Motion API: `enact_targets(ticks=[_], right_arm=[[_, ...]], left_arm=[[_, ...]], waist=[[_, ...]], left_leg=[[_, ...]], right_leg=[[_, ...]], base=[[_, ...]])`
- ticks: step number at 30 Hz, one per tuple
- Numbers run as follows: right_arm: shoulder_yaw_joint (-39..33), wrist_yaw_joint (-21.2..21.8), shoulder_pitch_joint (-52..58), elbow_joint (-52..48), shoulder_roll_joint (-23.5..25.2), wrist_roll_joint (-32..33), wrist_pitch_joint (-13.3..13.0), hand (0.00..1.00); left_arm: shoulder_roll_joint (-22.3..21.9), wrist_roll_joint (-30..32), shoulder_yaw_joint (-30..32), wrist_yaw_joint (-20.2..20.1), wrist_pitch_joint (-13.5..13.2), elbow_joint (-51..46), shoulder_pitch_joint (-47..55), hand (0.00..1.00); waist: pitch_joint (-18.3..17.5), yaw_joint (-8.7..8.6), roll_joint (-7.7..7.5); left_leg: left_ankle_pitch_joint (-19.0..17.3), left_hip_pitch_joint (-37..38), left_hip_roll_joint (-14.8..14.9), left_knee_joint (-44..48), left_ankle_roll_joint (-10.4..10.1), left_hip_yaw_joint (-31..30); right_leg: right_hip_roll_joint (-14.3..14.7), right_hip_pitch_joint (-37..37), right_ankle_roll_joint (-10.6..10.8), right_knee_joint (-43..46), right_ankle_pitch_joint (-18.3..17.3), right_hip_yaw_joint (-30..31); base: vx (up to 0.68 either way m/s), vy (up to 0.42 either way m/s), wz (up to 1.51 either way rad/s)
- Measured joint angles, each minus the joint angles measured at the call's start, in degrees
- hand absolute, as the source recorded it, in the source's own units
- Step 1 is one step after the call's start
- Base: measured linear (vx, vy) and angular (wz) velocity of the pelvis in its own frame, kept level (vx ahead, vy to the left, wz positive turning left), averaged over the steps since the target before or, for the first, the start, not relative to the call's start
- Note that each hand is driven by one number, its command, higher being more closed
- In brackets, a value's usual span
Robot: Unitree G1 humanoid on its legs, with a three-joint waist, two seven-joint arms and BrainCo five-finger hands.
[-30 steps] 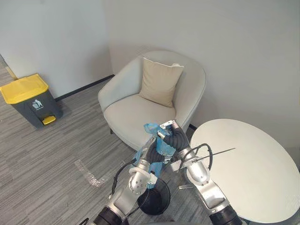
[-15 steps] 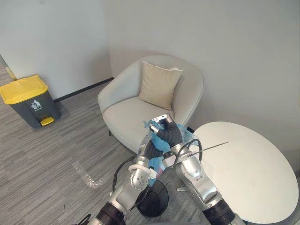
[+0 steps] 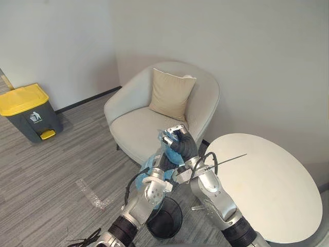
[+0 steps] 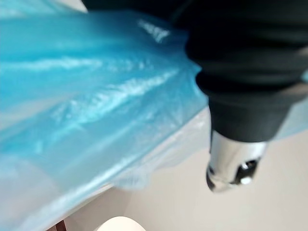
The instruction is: Gather rubbish on tea table into small bin, then transfer packed bag to large trash can.
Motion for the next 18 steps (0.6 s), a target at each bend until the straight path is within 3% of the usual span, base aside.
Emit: enact_targets(ticks=[12, 16, 17, 18], right_arm=[[2.6, 2.7, 0.0, -2.5, -2.0, 1.3, -0.1, 1.0], [2.0, 3.8, 1.6, -3.2, -2.0, -2.6, -0.5, 1.0], [1.9, 4.1, 2.5, -3.2, -1.9, -3.9, -1.0, 0.0], [1.6, 4.2, 3.3, -3.2, -1.9, -5.3, -1.2, 0.0]], left_arm=[[0.0, -3.3, -0.4, 0.0, 0.3, 3.2, -2.0, 1.0], [0.0, -3.5, -0.1, -0.1, 0.4, 3.2, -1.8, 1.0], [0.0, -3.9, 0.0, -0.2, 0.5, 3.2, -1.4, 1.0], [0.0, -4.2, 0.0, -0.3, 0.6, 3.2, -1.1, 1.0]], waist=[[0.1, -0.39, 0.08], [0.1, -0.4, 0.17], [0.1, -0.41, 0.18], [0.1, -0.41, 0.19]], left_leg=[[0.5, -0.6, 0.7, 0.0, -0.1, -0.9], [0.6, -0.7, 0.8, 0.0, -0.2, -1.1], [0.6, -0.7, 0.7, 0.0, -0.2, -1.2], [0.6, -0.7, 0.7, 0.0, -0.2, -1.2]], right_leg=[[0.9, 0.4, -0.3, -1.6, 1.2, -0.4], [0.9, 0.4, -0.3, -1.6, 1.1, -0.6], [0.9, 0.4, -0.3, -1.6, 1.1, -0.6], [0.9, 0.4, -0.3, -1.6, 1.1, -0.7]], base=[[0.05, -0.019, 0.0], [0.0, -0.002, 0.01], [0.0, 0.0, 0.0], [-0.01, 0.002, 0.03]])
